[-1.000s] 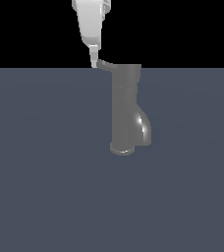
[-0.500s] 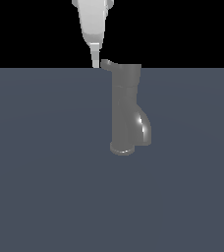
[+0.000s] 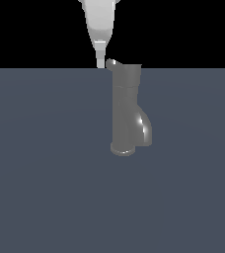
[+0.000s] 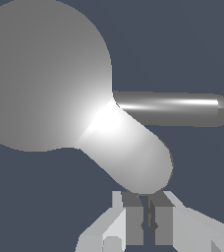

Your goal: Turn on the faucet by rotating a designated handle.

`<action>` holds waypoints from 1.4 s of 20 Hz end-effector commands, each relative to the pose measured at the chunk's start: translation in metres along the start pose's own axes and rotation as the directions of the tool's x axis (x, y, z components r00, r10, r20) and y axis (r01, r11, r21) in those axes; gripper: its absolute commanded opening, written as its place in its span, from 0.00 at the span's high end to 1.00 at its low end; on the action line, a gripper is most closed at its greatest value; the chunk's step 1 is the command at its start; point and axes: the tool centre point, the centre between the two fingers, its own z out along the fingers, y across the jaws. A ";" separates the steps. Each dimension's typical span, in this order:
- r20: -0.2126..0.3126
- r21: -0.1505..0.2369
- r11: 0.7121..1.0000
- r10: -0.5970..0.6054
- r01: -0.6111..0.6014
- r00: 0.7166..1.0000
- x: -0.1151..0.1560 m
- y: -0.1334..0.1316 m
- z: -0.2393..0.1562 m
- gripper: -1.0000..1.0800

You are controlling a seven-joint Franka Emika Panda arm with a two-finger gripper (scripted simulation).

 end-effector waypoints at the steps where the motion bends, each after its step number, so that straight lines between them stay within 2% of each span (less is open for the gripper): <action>1: 0.000 0.000 1.000 0.000 0.000 1.000 0.000 0.000 0.000 1.00; 14: -0.001 -0.001 1.000 0.029 -0.029 1.000 0.081 0.025 0.000 1.00; 15: -0.001 -0.001 1.000 0.029 -0.029 1.000 0.081 0.025 0.000 1.00; 16: -0.001 -0.007 0.999 -0.035 0.035 0.999 0.042 0.020 0.000 1.00; 28: -0.002 -0.003 1.000 0.010 -0.010 1.000 0.110 0.001 0.000 1.00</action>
